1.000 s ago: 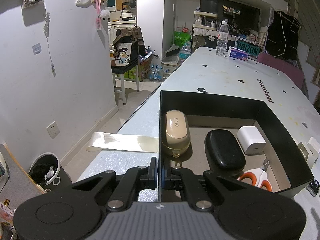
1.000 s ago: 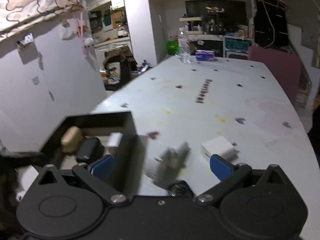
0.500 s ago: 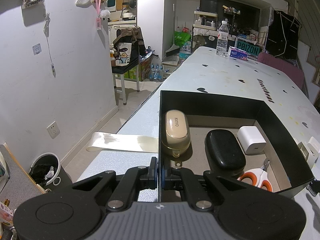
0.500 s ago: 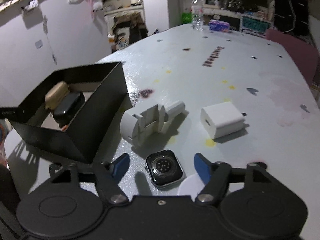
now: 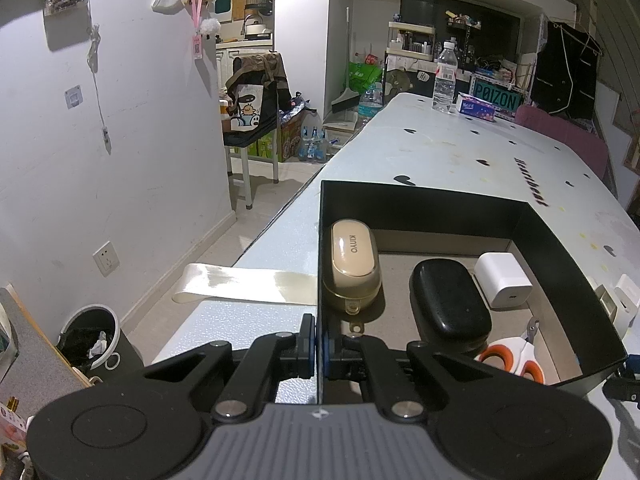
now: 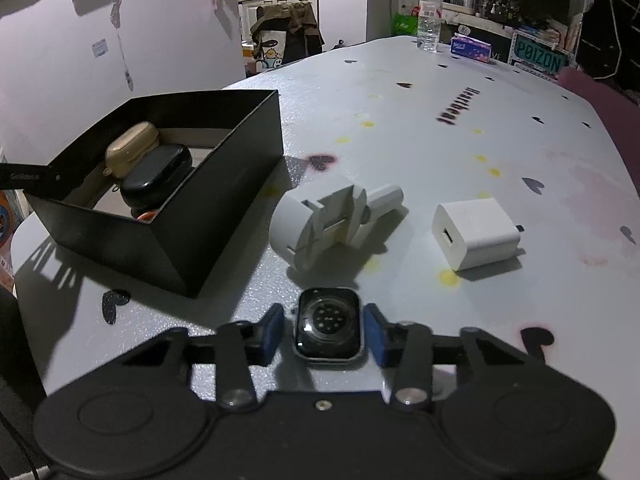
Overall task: Organize rigid objects
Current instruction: 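Grasp the black smartwatch with the right gripper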
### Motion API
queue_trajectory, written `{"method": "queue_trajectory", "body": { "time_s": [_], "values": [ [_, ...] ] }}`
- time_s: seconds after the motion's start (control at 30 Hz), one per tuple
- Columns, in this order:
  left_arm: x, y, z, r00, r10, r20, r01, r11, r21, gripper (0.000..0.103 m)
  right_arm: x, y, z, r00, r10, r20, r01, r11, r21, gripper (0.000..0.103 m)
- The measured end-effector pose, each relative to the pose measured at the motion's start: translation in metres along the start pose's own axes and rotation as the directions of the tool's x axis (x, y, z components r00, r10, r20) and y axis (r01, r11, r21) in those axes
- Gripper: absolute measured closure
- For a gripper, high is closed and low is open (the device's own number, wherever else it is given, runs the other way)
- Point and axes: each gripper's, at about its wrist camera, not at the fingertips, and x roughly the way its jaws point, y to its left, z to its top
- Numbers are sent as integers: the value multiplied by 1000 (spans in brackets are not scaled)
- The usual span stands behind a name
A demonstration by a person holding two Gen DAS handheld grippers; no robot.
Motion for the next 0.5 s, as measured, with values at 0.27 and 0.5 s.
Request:
{"method": "queue_trajectory", "body": {
  "time_s": [0.27, 0.5],
  "values": [
    [0, 0, 0, 1000, 0, 0, 0, 1000, 0, 99, -3, 4, 0, 1000, -30, -7, 30, 999, 36, 63],
    [-1, 2, 0, 1000, -2, 0, 2, 1000, -2, 99, -46, 10, 14, 991, -23, 133, 6, 991, 131, 63]
  ]
}}
